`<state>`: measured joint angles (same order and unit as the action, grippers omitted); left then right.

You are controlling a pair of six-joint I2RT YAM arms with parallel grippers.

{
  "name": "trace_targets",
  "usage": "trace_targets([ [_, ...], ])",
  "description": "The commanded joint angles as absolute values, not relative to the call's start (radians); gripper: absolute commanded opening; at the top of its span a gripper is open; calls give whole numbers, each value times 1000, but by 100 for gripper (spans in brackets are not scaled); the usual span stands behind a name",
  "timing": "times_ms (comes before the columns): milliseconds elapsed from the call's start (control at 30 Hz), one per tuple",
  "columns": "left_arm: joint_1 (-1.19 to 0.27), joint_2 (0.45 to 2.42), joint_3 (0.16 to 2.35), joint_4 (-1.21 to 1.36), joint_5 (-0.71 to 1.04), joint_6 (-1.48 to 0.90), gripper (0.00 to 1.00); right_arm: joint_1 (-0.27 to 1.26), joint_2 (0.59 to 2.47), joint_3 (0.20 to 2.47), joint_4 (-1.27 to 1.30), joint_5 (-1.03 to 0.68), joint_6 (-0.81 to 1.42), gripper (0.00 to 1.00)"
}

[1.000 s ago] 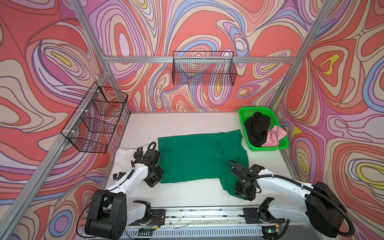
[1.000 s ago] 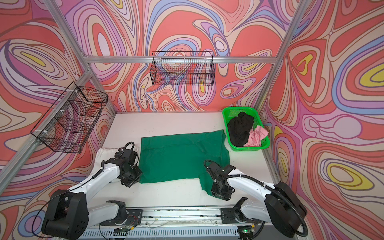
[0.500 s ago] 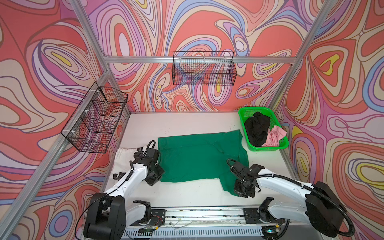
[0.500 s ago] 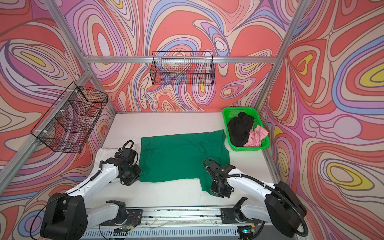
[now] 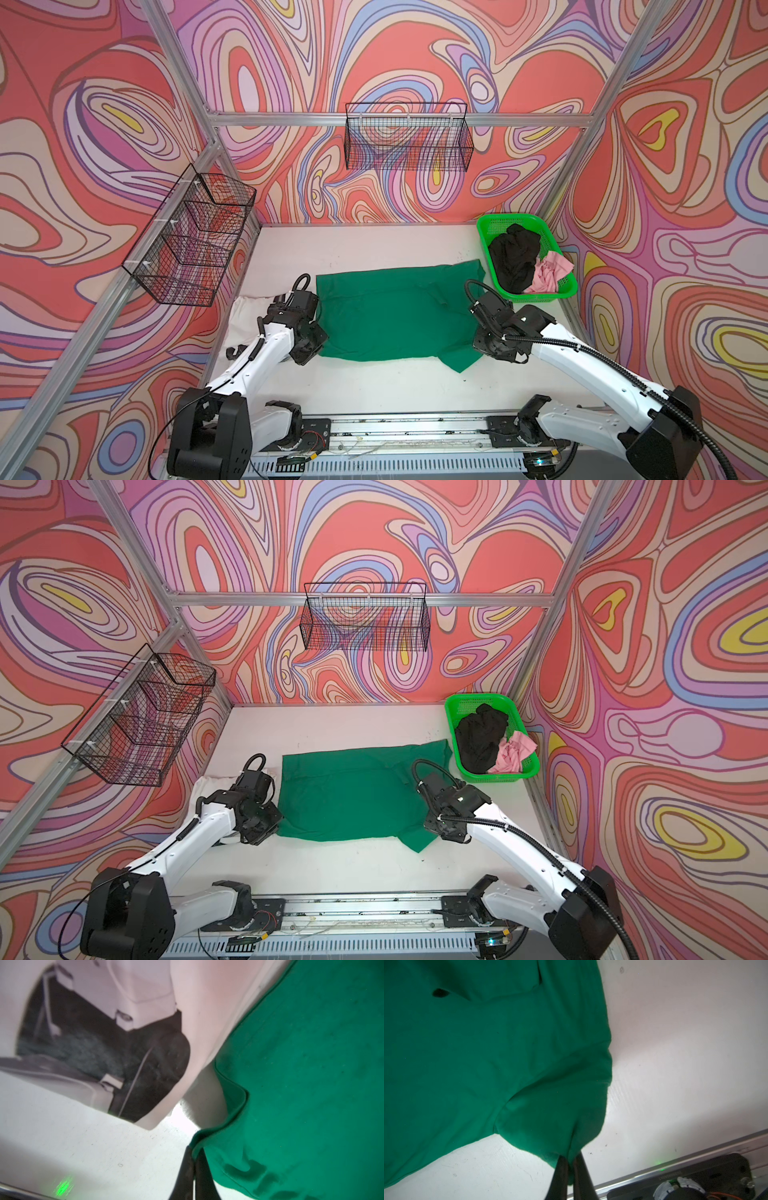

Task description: Fold and stack the t-shirts

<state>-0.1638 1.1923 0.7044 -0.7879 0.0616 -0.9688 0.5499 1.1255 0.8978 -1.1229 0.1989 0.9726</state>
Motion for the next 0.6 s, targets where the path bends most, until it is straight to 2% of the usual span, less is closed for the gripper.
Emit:
trace_targets([
  [0,-160,1178,741,-842,28,-956,0,461,1131,959,-1126,241,858,0],
  [567,-150,1301,850,-799,58,-960,0,381,1303,1131,-964,216,677,0],
])
